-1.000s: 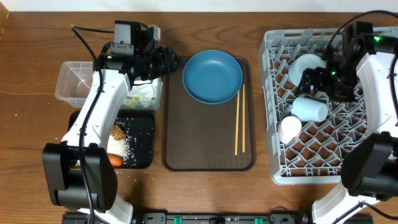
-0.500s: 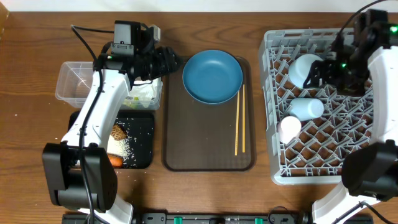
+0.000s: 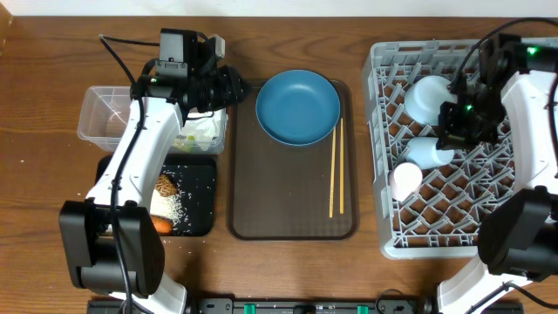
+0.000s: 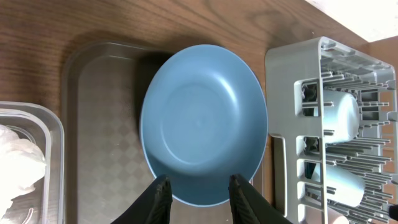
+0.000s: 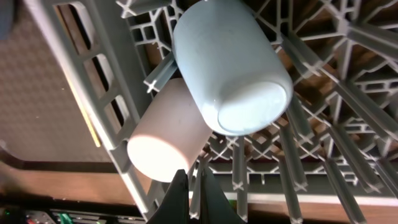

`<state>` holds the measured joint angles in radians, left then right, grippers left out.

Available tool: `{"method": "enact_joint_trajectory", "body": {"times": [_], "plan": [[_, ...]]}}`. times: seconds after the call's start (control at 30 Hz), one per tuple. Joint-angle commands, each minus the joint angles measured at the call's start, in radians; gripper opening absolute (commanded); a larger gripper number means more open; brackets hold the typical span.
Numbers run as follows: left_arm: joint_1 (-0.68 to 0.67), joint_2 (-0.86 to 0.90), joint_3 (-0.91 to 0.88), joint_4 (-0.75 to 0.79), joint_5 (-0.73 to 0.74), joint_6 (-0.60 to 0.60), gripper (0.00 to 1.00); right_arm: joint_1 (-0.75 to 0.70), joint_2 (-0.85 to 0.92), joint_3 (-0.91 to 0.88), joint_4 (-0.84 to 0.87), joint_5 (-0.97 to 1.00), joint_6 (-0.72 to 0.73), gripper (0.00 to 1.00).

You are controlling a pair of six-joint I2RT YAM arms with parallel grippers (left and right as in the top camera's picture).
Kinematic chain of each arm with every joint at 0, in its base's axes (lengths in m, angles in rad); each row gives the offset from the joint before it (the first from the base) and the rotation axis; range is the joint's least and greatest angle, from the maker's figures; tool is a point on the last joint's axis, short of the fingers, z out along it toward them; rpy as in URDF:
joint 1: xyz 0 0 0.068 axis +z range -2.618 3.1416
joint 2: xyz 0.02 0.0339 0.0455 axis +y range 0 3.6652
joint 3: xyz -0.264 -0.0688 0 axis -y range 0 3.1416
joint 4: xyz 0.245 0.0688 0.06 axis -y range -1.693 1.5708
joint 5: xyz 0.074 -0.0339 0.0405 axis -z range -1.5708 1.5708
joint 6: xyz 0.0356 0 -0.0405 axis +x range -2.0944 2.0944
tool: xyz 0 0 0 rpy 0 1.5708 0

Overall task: Sort waste into correct bins and load items into the dishwasher rack
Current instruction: 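Lower the light-blue cup into the rack slots and open the right gripper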

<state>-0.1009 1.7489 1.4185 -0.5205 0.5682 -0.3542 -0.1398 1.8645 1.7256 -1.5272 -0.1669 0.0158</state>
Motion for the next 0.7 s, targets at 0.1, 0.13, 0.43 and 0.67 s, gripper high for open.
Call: {"method": "enact_joint_trajectory", "body": {"times": [0.1,0.13,0.43,0.67], "plan": [[-0.003,0.008,-0.004,-0.003,-0.039,0.024,0.32,0.006,-0.002,-0.104,0.113,0.025,0.013,0.05],[-0.003,0.008,-0.004,-0.003,-0.039,0.024,0.32,0.007,-0.002,-0.110,0.132,0.025,0.013,0.05],[-0.003,0.008,-0.004,-0.003,-0.039,0.025,0.32,0.008,-0.002,-0.141,0.202,0.036,0.016,0.08],[-0.003,0.008,-0.004,-0.003,-0.039,0.025,0.32,0.010,-0.002,-0.189,0.272,0.019,0.057,0.10]]}}
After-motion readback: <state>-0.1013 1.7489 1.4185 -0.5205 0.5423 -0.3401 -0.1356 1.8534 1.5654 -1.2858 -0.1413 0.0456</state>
